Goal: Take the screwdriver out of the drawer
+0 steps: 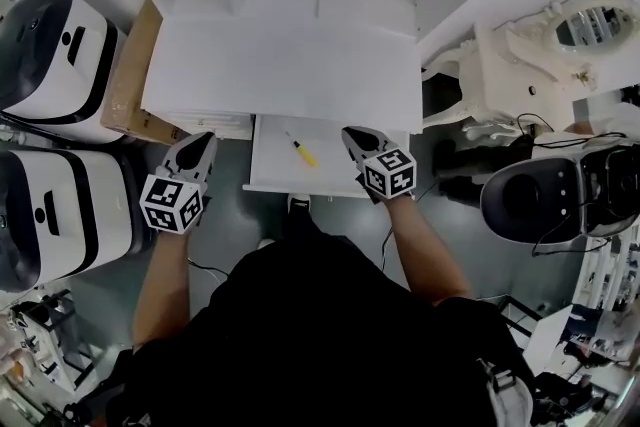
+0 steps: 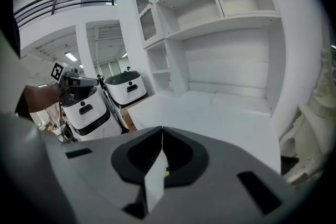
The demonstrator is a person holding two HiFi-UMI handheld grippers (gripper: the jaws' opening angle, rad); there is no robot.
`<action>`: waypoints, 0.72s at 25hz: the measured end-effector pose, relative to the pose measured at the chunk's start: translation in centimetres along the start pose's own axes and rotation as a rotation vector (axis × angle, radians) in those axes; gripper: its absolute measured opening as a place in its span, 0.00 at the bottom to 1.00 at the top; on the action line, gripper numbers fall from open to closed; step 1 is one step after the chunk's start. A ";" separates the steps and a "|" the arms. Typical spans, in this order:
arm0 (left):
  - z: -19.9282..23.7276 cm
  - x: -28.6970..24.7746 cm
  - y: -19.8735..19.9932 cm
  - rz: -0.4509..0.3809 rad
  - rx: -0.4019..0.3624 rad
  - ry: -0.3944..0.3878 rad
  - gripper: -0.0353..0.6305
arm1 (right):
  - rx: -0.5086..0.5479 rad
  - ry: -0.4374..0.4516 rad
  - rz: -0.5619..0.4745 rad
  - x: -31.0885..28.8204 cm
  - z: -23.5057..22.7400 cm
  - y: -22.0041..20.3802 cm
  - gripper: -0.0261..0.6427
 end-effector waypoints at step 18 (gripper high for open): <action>1.8 -3.7 -3.3 0.106 0.035 0.034 0.09 | 0.020 0.144 0.287 -9.2 -2.0 -10.2 0.09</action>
Point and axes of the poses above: the fingertips, and each gripper's own axes: x backward along the fingers, z to its left, y out of its top, the point moved 10 cm from there along x, backward along the fingers, and after that the axes turned 11 degrees about -z, right-handed, at the moved point
